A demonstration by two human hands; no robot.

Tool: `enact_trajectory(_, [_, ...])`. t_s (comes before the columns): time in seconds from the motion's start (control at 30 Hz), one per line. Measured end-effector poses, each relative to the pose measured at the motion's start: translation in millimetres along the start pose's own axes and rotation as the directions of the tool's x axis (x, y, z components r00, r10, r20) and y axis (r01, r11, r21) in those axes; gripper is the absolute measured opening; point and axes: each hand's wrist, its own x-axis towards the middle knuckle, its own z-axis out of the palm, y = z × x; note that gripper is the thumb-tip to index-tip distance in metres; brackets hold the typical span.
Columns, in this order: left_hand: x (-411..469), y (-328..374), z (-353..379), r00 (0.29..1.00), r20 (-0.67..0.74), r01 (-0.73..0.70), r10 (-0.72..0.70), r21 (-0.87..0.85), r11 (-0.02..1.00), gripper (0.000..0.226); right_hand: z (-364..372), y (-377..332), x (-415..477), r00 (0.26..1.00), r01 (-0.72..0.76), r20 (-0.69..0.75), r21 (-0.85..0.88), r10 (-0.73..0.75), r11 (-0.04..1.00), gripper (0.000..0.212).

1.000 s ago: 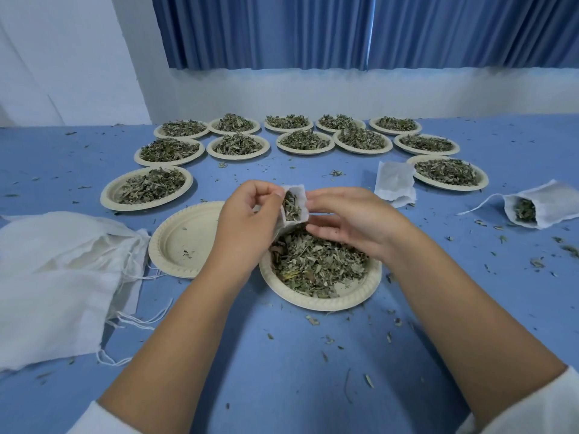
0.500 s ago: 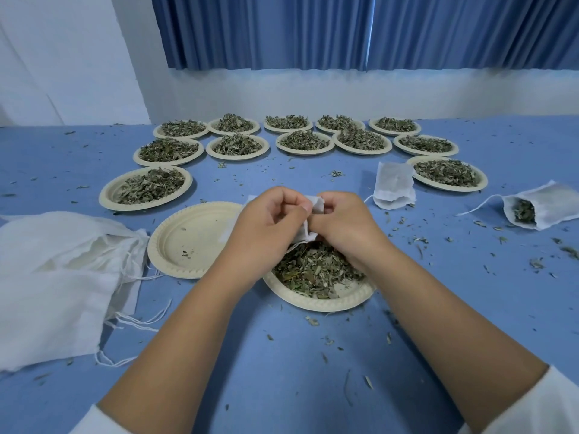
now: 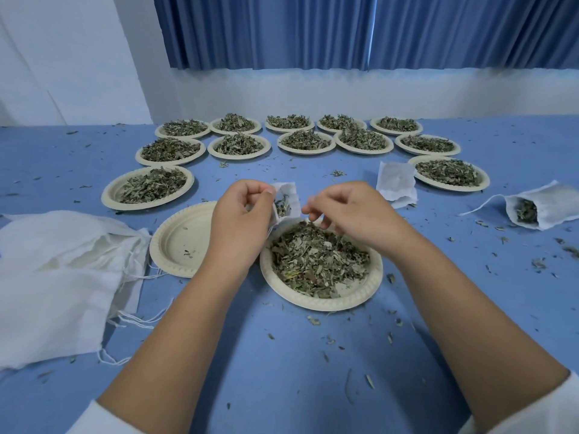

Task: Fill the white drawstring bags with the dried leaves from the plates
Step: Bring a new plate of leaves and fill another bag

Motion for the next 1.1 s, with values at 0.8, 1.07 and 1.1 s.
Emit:
enact_trajectory(0.8, [-3, 4, 0, 0.999, 0.023, -0.045, 0.046, -0.02, 0.999, 0.008, 15, 6, -3, 0.97, 0.187, 0.226, -0.436, -0.094, 0.88, 0.021])
enact_trajectory(1.07, [-1, 2, -2, 0.999, -0.009, -0.042, 0.042, 0.002, 0.999, 0.008, 4, 2, -3, 0.984, 0.152, 0.131, -0.276, -0.12, 0.949, 0.019])
enact_trajectory(1.1, [-1, 2, -2, 0.999, -0.012, -0.042, 0.042, 0.003, 0.999, 0.008, 3, 1, -3, 0.984, 0.153, 0.128, -0.244, -0.124, 0.958, 0.018])
